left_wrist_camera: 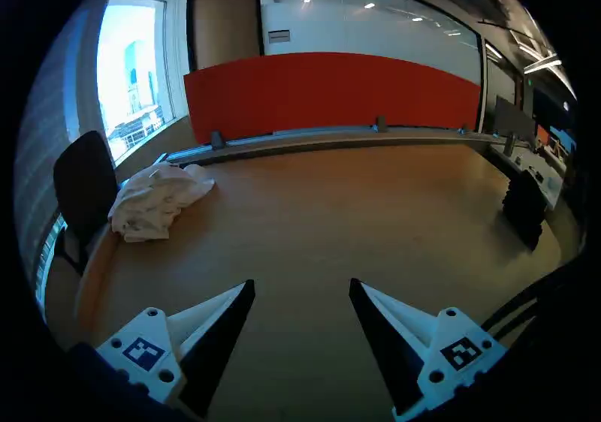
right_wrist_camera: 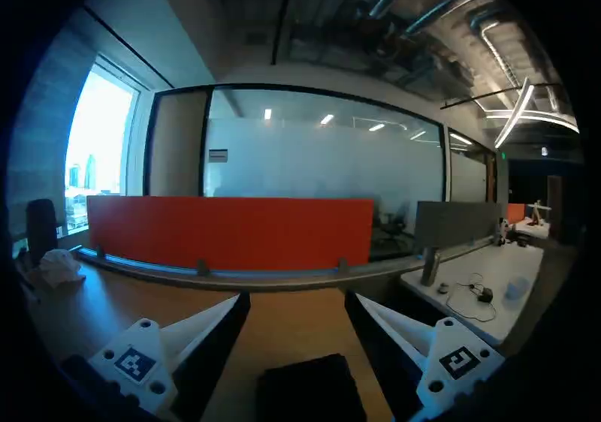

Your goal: Fold towel

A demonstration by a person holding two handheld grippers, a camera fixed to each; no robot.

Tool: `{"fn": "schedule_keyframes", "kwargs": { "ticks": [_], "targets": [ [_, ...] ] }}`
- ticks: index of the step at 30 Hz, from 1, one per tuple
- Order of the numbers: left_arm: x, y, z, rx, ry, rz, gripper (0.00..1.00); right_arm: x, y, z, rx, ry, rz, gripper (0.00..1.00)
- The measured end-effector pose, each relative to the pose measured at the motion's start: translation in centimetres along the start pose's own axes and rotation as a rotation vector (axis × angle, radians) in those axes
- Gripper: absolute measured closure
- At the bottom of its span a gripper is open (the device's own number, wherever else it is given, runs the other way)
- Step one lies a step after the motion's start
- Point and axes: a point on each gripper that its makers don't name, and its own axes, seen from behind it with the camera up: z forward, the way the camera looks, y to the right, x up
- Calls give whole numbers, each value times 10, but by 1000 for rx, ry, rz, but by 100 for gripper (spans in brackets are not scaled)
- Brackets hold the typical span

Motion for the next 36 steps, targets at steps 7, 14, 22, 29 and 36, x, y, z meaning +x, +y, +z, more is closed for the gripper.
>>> {"fn": "schedule_keyframes", "kwargs": {
  "ticks": [7, 14, 22, 29, 36],
  "targets": [
    [32, -12, 0, 29, 85, -5, 6, 0, -27, 5, 45, -9, -7, 2],
    [65, -23, -3, 49, 181, -5, 7, 5, -56, 8, 86, -13, -1, 2],
    [93, -32, -5, 70, 255, -32, 6, 19, -95, 12, 122, 6, -11, 1],
    [108, -40, -6, 89, 302, -70, 6, 25, -129, 16, 153, 9, 4, 2],
    [124, -41, -9, 82, 340, -84, 6, 30, -160, 19, 169, 15, -9, 2]
  ]
}}
